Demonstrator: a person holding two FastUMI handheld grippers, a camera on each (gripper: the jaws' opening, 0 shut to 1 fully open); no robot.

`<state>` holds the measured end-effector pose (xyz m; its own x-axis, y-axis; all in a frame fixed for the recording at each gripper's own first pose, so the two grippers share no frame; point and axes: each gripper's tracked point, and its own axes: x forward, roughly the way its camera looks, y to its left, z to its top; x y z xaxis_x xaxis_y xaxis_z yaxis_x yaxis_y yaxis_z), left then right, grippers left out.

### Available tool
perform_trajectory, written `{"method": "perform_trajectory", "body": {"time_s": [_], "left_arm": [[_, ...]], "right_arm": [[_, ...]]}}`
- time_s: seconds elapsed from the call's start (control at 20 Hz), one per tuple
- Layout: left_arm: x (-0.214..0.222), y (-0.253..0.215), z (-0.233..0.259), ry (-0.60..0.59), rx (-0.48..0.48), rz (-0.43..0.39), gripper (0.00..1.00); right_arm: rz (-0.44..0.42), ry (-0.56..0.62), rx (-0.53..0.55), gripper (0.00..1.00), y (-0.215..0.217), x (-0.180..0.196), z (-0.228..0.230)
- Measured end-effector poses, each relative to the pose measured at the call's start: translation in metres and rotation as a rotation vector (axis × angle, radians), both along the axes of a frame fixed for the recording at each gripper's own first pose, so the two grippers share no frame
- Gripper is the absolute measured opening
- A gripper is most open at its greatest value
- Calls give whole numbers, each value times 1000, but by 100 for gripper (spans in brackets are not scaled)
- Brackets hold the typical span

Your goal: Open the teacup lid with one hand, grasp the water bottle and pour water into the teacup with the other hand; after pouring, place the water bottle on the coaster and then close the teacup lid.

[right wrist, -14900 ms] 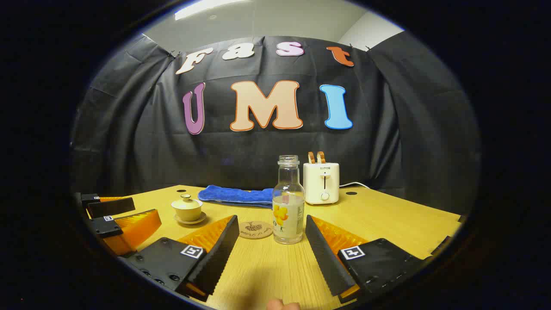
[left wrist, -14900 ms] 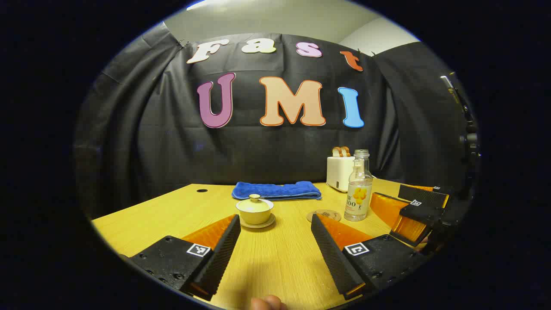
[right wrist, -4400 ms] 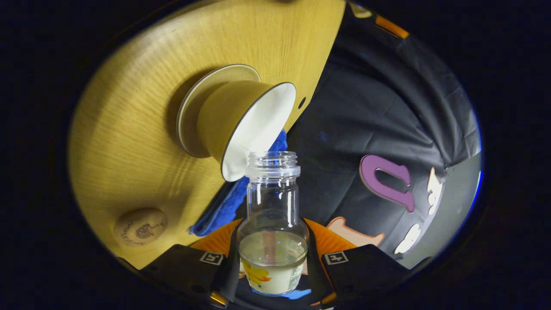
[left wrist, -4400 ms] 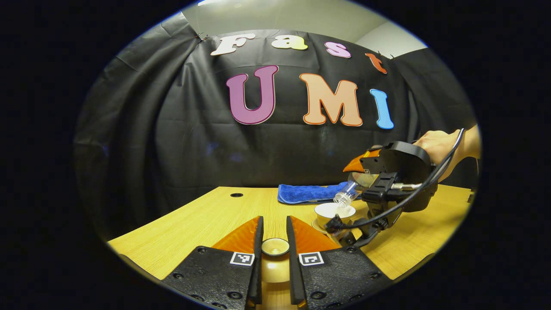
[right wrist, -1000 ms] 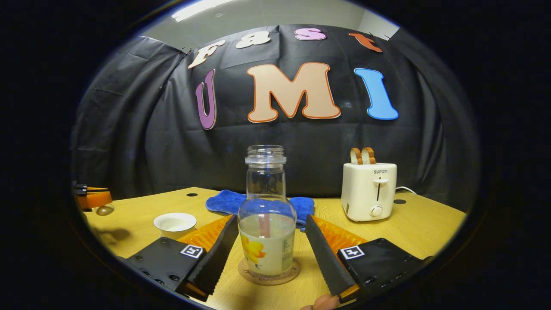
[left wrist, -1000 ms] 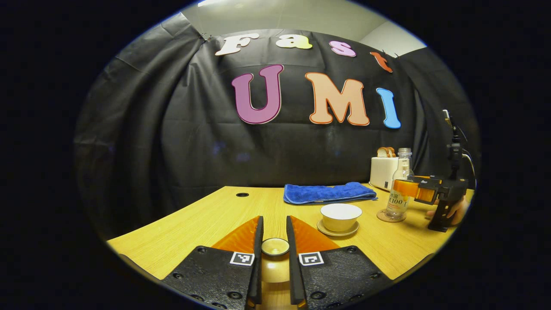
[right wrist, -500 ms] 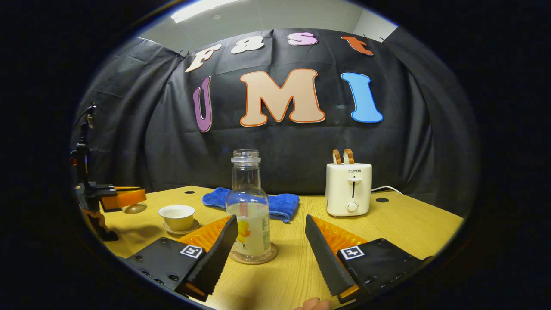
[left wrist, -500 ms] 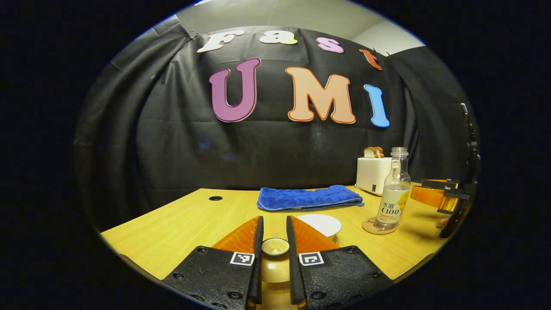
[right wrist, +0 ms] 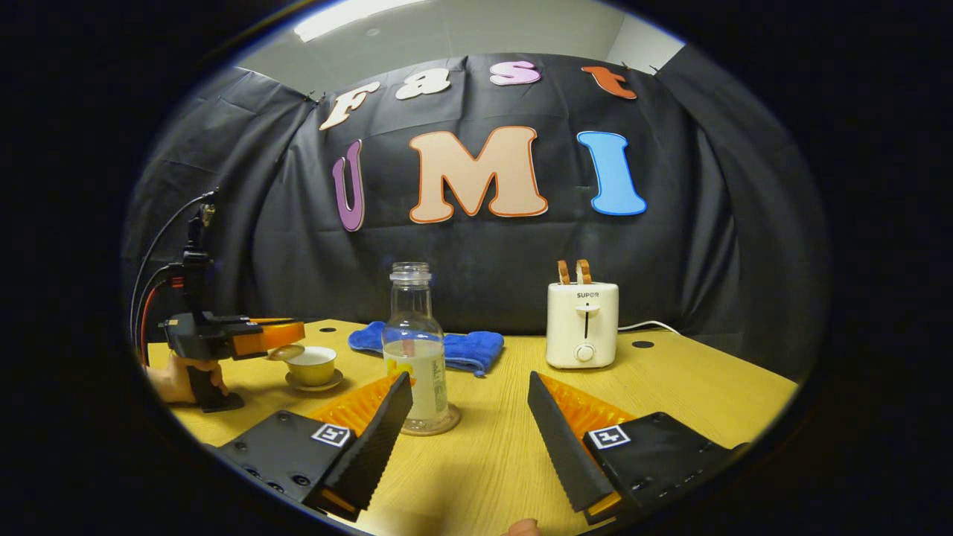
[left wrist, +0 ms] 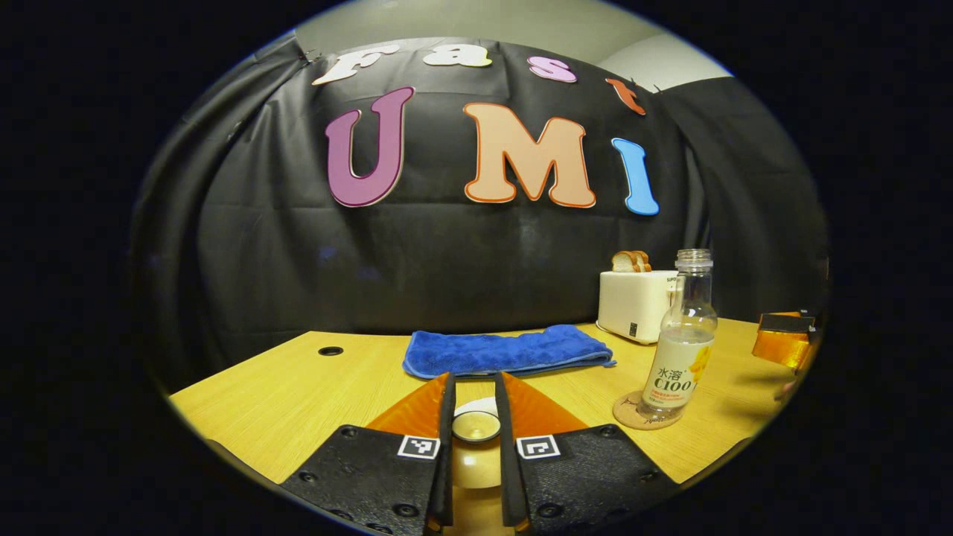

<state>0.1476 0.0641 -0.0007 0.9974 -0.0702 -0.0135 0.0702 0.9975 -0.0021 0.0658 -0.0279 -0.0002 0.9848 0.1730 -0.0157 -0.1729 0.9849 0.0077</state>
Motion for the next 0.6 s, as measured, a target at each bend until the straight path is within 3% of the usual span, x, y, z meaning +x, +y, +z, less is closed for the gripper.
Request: {"method": "perform_trajectory", "body": {"time_s": [0.1,0.15,0.25,0.3,0.5,0.6], "left_arm": [[6,-4,-2,7,14,-4,23],[9,-5,-2,9,21,-5,23],[14,-7,-2,8,31,-8,24],[16,-8,-3,15,36,-10,23],[24,-15,-10,57,83,-21,23],[27,-16,-11,69,96,-25,23]], "right_arm": [[10,0,0,99,0,-3,-1],[9,0,1,93,-1,-4,-1],[5,-1,0,93,-3,-7,0],[3,-1,0,99,-4,-8,0],[1,0,0,93,-5,-9,0],[1,0,0,99,-5,-9,1]]}}
